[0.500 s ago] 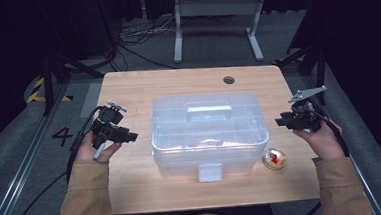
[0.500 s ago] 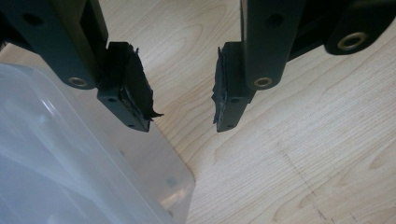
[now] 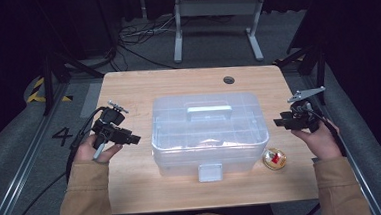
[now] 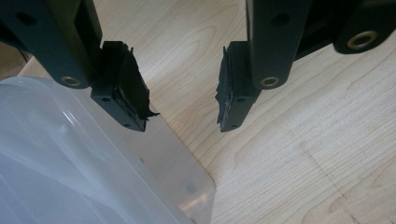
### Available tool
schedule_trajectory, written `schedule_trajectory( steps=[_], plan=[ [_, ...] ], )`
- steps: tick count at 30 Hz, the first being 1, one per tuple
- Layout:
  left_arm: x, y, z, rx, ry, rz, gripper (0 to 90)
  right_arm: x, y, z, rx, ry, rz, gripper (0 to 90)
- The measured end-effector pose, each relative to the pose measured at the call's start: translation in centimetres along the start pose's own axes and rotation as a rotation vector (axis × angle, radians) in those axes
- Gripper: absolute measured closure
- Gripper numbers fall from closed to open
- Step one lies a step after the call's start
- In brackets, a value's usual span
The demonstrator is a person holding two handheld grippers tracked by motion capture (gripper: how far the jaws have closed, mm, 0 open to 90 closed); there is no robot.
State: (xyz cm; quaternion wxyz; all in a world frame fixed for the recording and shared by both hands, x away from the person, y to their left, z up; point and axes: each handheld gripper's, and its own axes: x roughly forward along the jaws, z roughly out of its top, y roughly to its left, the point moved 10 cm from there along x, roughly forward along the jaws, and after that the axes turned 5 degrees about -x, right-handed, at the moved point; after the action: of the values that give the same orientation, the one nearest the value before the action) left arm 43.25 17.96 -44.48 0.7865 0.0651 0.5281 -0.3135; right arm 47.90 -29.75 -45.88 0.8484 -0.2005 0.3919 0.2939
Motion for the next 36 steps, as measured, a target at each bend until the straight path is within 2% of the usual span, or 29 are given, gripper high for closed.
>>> schedule_trajectory(
  steps=[4, 6, 9, 14, 20, 21, 25, 29, 31, 32, 35, 36],
  plan=[
    [-0.6, -0.1, 0.2, 0.002, -0.011, 0.004, 54.0, -0.1, 0.0, -0.1, 0.012, -0.004, 0.002, 58.5],
    [-0.9, -0.5, 0.3, -0.001, -0.018, -0.006, 50.7, -0.3, 0.0, 0.0, 0.015, -0.009, 0.005, 58.4],
    [-1.6, -1.1, 0.6, 0.024, -0.025, -0.015, 50.0, -0.4, 0.0, -0.1, 0.02, -0.016, 0.006, 57.2],
    [-2.7, -1.9, 1.2, 0.041, -0.06, -0.024, 49.6, -0.4, 0.1, -0.3, 0.03, -0.011, 0.011, 56.6],
    [-3.2, -3.5, 2.3, 0.093, -0.101, -0.052, 49.1, -0.8, -0.2, -0.5, 0.037, -0.022, 0.007, 56.2],
    [-3.3, -3.8, 2.5, 0.089, -0.108, -0.057, 49.0, -0.8, -0.2, -0.6, 0.039, -0.023, 0.008, 56.1],
    [-3.7, -4.9, 3.2, 0.117, -0.131, -0.073, 48.2, -1.1, -0.3, -0.7, 0.042, -0.029, 0.005, 55.8],
    [-3.7, -6.1, 4.1, 0.146, -0.134, -0.095, 48.1, -1.2, -0.2, -0.9, 0.047, -0.034, 0.009, 55.3],
    [-3.6, -6.5, 4.5, 0.161, -0.133, -0.099, 48.1, -1.2, -0.2, -1.0, 0.054, -0.034, 0.011, 55.1],
    [-3.6, -6.9, 4.8, 0.183, -0.13, -0.101, 48.1, -1.2, -0.2, -1.0, 0.052, -0.035, 0.01, 55.1],
    [-3.5, -7.6, 5.5, 0.195, -0.13, -0.106, 47.9, -1.3, -0.1, -1.2, 0.056, -0.035, 0.012, 54.8],
    [-3.4, -8.1, 6.1, 0.21, -0.134, -0.108, 47.8, -1.3, -0.1, -1.2, 0.055, -0.036, 0.013, 54.7]
  ],
)
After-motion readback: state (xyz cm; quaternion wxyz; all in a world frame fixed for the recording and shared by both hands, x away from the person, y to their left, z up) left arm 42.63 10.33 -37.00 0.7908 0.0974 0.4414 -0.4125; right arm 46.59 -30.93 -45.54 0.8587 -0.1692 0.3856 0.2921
